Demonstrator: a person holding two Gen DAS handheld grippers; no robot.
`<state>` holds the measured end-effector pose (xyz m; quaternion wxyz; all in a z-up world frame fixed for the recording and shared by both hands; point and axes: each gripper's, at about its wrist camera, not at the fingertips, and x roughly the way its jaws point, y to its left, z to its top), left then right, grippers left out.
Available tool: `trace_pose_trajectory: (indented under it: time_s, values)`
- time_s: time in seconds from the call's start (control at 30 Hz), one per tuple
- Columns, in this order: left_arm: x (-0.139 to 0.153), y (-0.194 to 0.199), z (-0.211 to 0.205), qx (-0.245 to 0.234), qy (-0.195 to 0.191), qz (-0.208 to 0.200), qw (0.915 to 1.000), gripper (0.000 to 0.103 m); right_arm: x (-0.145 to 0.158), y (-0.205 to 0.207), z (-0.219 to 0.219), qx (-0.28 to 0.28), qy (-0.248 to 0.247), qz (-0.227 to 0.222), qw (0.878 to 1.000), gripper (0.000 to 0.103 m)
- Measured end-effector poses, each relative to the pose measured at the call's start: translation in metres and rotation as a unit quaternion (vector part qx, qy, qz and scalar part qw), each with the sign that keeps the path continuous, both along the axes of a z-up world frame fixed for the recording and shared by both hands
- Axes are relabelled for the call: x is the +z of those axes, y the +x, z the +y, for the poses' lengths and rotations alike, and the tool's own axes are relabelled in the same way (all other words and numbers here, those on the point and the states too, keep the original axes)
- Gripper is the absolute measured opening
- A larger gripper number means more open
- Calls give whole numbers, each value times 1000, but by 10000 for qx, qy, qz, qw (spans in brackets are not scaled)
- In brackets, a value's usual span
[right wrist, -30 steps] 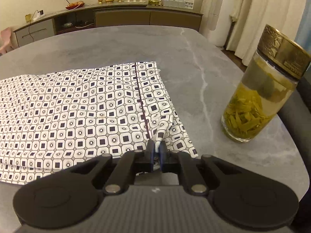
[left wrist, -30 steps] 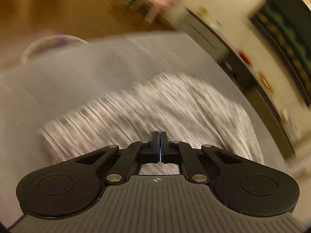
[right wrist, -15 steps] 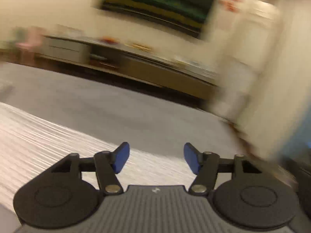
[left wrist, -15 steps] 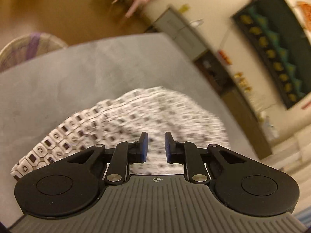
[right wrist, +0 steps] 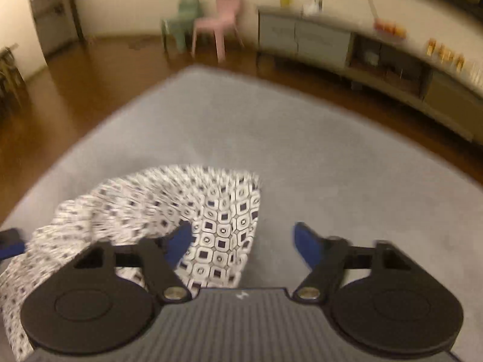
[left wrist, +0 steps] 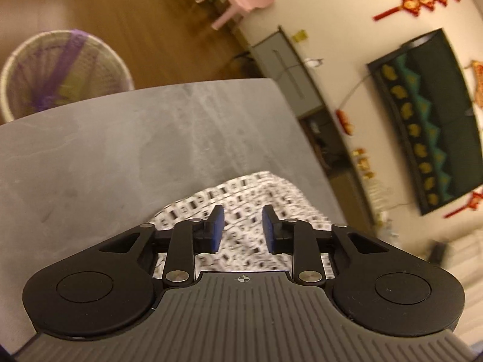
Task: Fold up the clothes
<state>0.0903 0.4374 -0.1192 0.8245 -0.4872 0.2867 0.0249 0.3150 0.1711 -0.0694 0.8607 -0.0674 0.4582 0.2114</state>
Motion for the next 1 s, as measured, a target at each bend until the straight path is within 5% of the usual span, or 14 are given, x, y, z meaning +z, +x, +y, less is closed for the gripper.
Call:
trace_pose_trajectory:
  time_s: [0.03, 0.1, 0.3, 0.5, 0.6, 0.67, 0.73, 0.83, 0.93, 1.0]
  values:
    - [0, 0, 3, -68, -64, -75, 9999, 17, -10, 11, 4, -15, -15, 250, 9997, 5]
    - [-1, -2, 9, -149, -265, -193, 9994, 22, 5, 3, 11, 65, 223, 81, 9997, 1]
    - [5, -13, 21, 21, -759, -567, 9955, 45, 80, -131, 41, 1588, 1463, -896, 9723, 1]
    - [3, -21, 12, -214, -782, -501, 9954, 63, 22, -186, 89, 2191, 546, -833, 9706, 2]
    - [2, -23, 6, -325, -559, -262, 9976, 64, 9, -191, 89, 2076, 652, -704, 9735, 17]
    - [2, -20, 2, -398, -361, -134, 9985, 64, 5, -190, 86, 2020, 709, -673, 9745, 17]
    - [0, -15, -2, -457, -130, 36, 9989, 57, 7, -185, 80, 1995, 730, -712, 9746, 18]
    - [-3, -10, -6, -599, 79, 186, 9980, 0, 8, -191, 47, 1701, 755, -910, 9783, 28]
    - [10, -26, 0, -648, 95, -149, 9977, 0, 9, -197, 14, 1395, 778, -1112, 9809, 44]
    - [20, -54, 15, -538, -201, -749, 9955, 0, 4, -211, 0, 1481, 453, -1316, 9791, 53]
